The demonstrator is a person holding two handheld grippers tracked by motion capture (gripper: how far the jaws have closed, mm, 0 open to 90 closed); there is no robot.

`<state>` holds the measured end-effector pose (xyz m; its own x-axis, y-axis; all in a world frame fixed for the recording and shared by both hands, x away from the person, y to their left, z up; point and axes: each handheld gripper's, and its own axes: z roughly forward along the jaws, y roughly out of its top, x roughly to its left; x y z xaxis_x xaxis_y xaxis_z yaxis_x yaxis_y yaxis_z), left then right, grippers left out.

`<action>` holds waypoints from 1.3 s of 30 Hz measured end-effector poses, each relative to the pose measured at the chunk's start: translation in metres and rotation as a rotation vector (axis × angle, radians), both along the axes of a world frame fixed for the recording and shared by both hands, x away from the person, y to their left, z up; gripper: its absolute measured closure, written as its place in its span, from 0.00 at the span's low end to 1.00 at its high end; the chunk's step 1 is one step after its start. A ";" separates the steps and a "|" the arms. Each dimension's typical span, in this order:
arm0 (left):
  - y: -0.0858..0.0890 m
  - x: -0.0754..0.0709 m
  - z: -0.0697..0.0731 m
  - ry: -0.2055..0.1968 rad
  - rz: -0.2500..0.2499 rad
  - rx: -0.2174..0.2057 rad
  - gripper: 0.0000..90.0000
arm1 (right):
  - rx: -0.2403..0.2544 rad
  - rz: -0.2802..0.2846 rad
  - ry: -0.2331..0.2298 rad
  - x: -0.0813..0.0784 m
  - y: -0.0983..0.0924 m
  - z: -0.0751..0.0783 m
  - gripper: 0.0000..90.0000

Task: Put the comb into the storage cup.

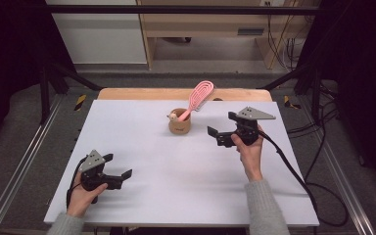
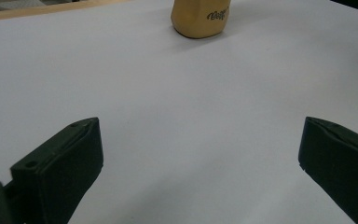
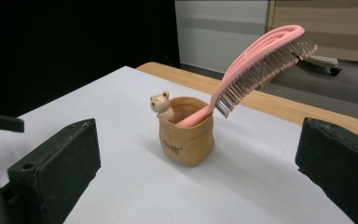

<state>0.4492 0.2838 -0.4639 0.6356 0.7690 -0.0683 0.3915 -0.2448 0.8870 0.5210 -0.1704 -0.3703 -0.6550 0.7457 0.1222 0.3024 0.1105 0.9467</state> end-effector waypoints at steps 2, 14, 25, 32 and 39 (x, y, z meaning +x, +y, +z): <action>0.000 0.000 0.000 -0.001 -0.002 0.001 0.00 | 0.000 0.012 0.003 -0.004 -0.003 -0.003 0.00; -0.001 0.000 0.000 -0.002 -0.006 0.004 0.00 | -0.016 0.034 0.002 -0.023 -0.019 -0.027 0.01; -0.001 -0.001 0.000 -0.003 -0.009 0.004 0.00 | -0.028 0.064 0.021 -0.038 -0.032 -0.050 0.01; -0.002 -0.001 0.000 -0.003 -0.012 0.006 0.00 | -0.030 0.040 0.037 -0.044 -0.044 -0.064 0.02; -0.002 -0.001 0.000 -0.007 -0.016 0.008 0.00 | -0.025 0.033 0.055 -0.051 -0.057 -0.076 0.02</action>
